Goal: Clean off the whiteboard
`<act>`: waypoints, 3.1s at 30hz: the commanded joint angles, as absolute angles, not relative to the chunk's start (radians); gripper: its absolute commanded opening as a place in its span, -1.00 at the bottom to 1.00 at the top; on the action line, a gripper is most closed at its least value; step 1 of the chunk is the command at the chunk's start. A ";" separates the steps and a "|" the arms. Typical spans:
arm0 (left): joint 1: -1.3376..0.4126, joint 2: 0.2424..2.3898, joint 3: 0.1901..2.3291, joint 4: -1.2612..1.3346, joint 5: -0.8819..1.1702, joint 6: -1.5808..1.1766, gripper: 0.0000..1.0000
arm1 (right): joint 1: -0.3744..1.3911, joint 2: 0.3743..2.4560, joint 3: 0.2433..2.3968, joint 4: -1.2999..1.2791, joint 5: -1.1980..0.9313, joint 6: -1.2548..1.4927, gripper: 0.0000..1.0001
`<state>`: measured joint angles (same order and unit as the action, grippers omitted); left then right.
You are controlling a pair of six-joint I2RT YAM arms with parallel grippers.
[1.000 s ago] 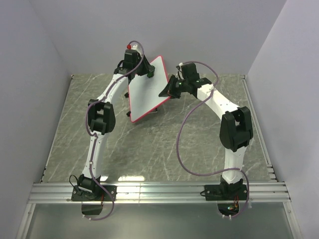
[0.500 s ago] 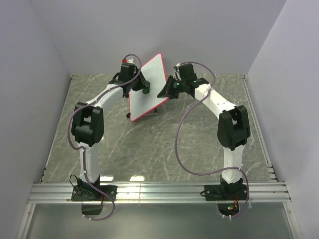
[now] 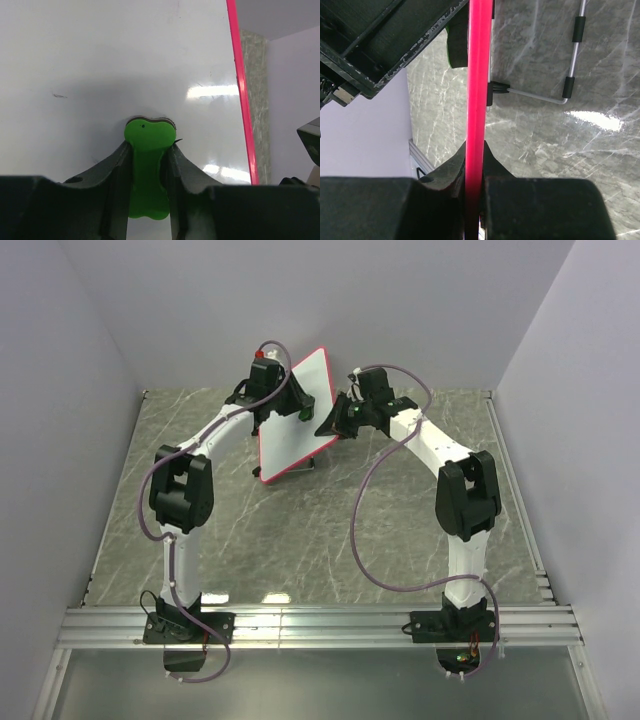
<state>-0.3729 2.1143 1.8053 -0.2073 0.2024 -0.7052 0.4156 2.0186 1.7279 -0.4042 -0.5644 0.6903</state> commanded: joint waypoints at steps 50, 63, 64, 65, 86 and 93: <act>-0.370 2.054 1.395 -0.238 0.204 -0.801 -1.00 | 0.514 1.959 1.690 -0.202 -0.652 0.644 -1.00; -0.327 2.060 1.304 -0.207 0.140 -0.793 -1.00 | 0.509 1.888 1.588 -0.169 -0.660 0.637 -1.00; -0.327 2.065 1.321 -0.210 0.140 -0.795 -1.00 | 0.509 1.887 1.586 -0.170 -0.661 0.632 -1.00; -0.327 2.069 1.359 -0.222 0.141 -0.801 -1.00 | 0.509 1.885 1.586 -0.172 -0.663 0.629 -1.00; -0.370 1.961 1.499 -0.313 0.074 -0.818 -0.99 | 0.509 1.878 1.543 -0.118 -0.661 0.646 -1.00; -0.210 1.812 1.531 -0.370 0.064 -0.815 -0.99 | 0.511 1.882 1.546 -0.161 -0.620 0.611 -0.15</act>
